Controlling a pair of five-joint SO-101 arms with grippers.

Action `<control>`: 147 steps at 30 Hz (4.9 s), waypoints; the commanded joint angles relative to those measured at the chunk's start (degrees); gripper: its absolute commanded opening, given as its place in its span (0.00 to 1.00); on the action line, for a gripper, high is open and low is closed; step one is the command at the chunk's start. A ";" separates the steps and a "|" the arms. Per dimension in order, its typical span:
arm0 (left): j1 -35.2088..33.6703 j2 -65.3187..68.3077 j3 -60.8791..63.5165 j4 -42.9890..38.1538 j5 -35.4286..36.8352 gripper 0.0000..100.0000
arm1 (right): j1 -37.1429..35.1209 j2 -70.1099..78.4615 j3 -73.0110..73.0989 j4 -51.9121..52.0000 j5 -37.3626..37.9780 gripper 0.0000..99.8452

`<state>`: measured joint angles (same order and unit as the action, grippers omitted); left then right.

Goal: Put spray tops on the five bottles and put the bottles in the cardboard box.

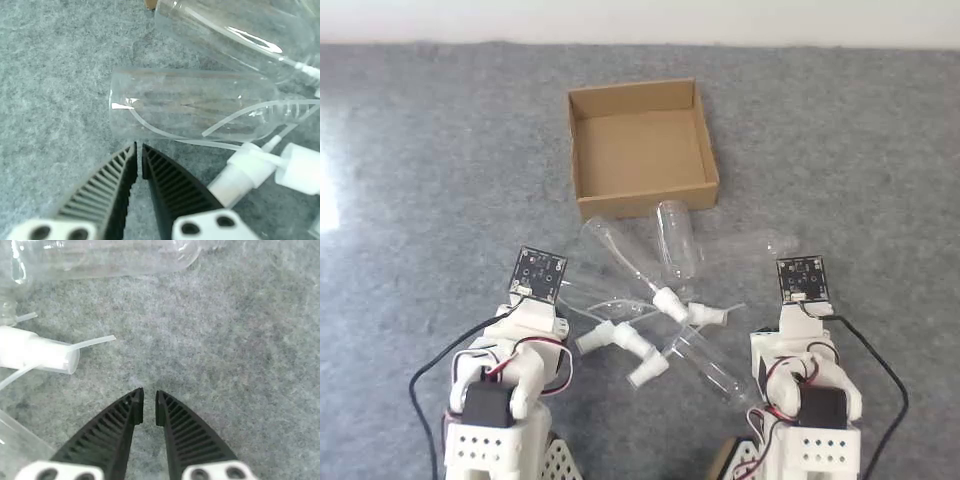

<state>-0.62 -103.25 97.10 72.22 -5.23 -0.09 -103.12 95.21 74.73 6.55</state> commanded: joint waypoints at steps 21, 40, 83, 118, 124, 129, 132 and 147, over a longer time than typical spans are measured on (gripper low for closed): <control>-0.26 -1.32 -0.57 0.18 -0.26 0.02 | 0.13 -1.19 1.32 0.40 0.70 0.03; -0.26 -1.32 -0.57 0.18 -0.26 0.02 | 0.57 -1.19 1.32 -0.57 0.79 0.03; -0.26 -1.32 -0.57 0.18 -0.26 0.02 | 4.97 -1.10 -37.63 4.44 0.44 0.03; -0.26 -1.32 -0.57 0.18 -0.26 0.02 | 5.23 46.90 -65.23 8.48 -19.16 0.03; -0.26 -1.32 -0.57 0.18 -0.26 0.02 | 5.14 56.75 -66.81 7.96 -23.38 0.03; -0.26 -1.32 -0.57 0.18 -0.26 0.02 | 5.14 61.49 -66.55 4.53 -29.45 0.03; -0.26 -1.32 -0.57 0.18 -0.26 0.02 | 3.30 64.84 -66.73 2.95 -31.47 0.03; -0.26 -1.32 -0.57 0.18 -0.26 0.02 | -5.58 85.85 -76.84 2.59 -45.71 0.26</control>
<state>-0.62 -103.25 97.10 72.22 -5.23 -5.01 -19.34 24.26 78.33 -37.14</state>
